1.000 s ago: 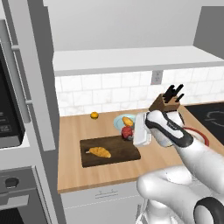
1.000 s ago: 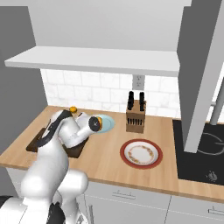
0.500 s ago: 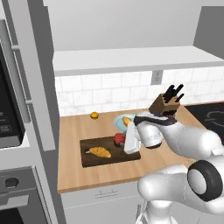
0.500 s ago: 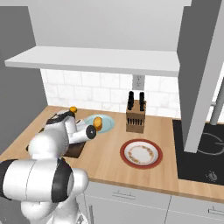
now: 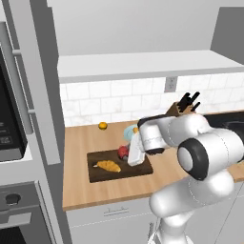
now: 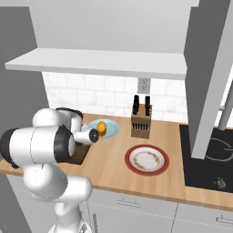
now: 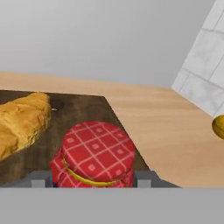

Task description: From the different types of pastries on the counter, select a croissant and place it on the cutting board. Then retrieve a jar of jam from the cabinet and place it alongside the croissant on the cutting board.

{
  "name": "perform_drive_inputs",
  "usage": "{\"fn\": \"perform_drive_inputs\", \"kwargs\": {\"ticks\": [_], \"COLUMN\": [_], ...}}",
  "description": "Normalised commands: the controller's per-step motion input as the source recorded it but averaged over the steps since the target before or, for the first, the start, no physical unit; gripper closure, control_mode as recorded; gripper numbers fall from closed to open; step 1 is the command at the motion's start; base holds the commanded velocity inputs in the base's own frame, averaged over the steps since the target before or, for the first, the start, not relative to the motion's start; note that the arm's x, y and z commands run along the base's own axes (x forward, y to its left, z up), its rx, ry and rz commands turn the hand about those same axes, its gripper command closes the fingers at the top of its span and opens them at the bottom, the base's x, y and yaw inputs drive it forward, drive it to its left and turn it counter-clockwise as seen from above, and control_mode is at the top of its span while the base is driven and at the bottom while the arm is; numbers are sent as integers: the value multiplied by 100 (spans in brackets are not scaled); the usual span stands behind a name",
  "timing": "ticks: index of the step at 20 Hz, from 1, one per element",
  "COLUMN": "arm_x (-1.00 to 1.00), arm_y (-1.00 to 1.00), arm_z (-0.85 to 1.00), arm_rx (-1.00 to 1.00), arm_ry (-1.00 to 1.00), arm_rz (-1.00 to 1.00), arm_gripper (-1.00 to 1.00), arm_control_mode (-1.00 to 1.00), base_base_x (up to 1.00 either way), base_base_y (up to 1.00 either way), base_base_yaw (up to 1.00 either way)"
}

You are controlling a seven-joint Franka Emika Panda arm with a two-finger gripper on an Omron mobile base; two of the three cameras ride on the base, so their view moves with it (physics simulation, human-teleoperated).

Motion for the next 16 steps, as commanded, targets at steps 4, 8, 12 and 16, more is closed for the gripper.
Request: {"fn": "perform_drive_inputs", "kwargs": {"ticks": [4,8,12,16], "arm_x": [21,-19,-52,-62], "arm_y": [21,0,1,0], "arm_z": [-45,-37,-31,-3], "arm_rx": [0,0,0,0], "arm_ry": [8,24,33,29], "arm_rz": [3,3,5,9], "arm_gripper": [-100,-100,-100,-100], "arm_control_mode": [-100,-100,-100,-100], "base_base_x": [0,0,0,0], "base_base_y": [0,0,0,0], "base_base_yaw": [0,0,0,0]}}
